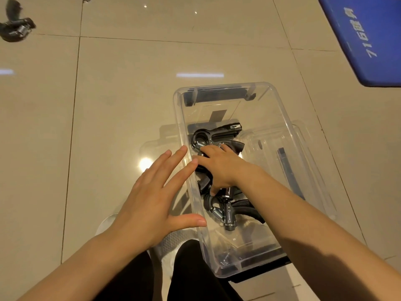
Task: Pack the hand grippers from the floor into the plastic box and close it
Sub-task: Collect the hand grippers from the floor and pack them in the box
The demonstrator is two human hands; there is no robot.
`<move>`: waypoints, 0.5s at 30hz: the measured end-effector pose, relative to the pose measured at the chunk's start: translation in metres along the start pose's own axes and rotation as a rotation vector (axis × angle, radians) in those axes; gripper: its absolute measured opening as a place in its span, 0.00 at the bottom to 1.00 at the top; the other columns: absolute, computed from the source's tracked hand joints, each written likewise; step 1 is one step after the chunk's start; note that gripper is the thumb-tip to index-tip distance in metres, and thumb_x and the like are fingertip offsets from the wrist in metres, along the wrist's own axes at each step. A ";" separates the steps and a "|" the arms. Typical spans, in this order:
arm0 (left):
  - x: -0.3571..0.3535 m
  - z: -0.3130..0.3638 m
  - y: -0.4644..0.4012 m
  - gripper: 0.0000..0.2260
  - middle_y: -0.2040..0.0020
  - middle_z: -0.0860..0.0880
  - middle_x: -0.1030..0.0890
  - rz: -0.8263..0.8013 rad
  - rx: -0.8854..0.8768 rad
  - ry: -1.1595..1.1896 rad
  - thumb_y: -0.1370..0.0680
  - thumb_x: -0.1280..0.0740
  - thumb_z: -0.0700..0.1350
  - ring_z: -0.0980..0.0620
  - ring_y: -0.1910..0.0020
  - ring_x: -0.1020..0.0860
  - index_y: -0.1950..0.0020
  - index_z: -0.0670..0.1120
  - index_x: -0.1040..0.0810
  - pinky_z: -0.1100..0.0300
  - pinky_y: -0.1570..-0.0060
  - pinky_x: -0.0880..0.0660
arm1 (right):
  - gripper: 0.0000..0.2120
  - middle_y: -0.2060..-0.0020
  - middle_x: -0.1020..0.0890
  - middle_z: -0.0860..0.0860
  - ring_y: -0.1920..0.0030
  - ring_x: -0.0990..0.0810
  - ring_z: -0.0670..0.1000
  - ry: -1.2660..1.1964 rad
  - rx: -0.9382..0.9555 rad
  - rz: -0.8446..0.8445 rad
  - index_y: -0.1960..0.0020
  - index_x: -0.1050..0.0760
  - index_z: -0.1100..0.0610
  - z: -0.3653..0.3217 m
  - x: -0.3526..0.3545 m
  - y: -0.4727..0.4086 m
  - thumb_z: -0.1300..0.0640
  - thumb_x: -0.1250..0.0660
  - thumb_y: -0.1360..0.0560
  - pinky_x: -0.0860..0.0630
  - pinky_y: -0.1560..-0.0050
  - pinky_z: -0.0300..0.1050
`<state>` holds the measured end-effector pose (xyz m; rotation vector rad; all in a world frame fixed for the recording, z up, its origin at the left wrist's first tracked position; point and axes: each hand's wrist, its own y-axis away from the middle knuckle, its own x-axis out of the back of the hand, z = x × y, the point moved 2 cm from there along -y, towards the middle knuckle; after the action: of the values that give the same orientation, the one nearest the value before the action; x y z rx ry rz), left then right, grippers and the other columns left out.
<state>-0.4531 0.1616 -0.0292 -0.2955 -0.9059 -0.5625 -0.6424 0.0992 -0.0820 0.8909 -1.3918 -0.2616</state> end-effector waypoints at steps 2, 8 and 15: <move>0.000 -0.001 0.000 0.42 0.23 0.53 0.47 0.003 -0.003 0.008 0.33 0.44 0.75 0.49 0.25 0.47 0.24 0.54 0.42 0.43 0.35 0.37 | 0.46 0.26 0.45 0.56 0.26 0.47 0.58 0.004 0.005 -0.001 0.26 0.46 0.45 0.000 0.001 -0.004 0.41 0.25 0.37 0.55 0.27 0.63; -0.003 -0.002 0.001 0.42 0.23 0.57 0.51 -0.003 -0.005 0.070 0.33 0.41 0.73 0.51 0.26 0.46 0.24 0.55 0.44 0.49 0.35 0.39 | 0.24 0.42 0.27 0.53 0.42 0.27 0.55 0.158 0.000 0.118 0.36 0.31 0.48 0.012 0.021 0.006 0.45 0.31 0.29 0.43 0.35 0.57; -0.004 -0.002 0.002 0.42 0.23 0.60 0.53 -0.007 0.007 0.099 0.34 0.42 0.74 0.53 0.26 0.46 0.24 0.58 0.47 0.49 0.34 0.40 | 0.15 0.42 0.26 0.52 0.42 0.26 0.54 0.072 -0.080 0.120 0.41 0.27 0.49 0.038 0.010 0.017 0.49 0.32 0.27 0.40 0.40 0.50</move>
<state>-0.4519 0.1636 -0.0335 -0.2561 -0.8130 -0.5755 -0.6811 0.0892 -0.0664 0.7415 -1.3532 -0.1905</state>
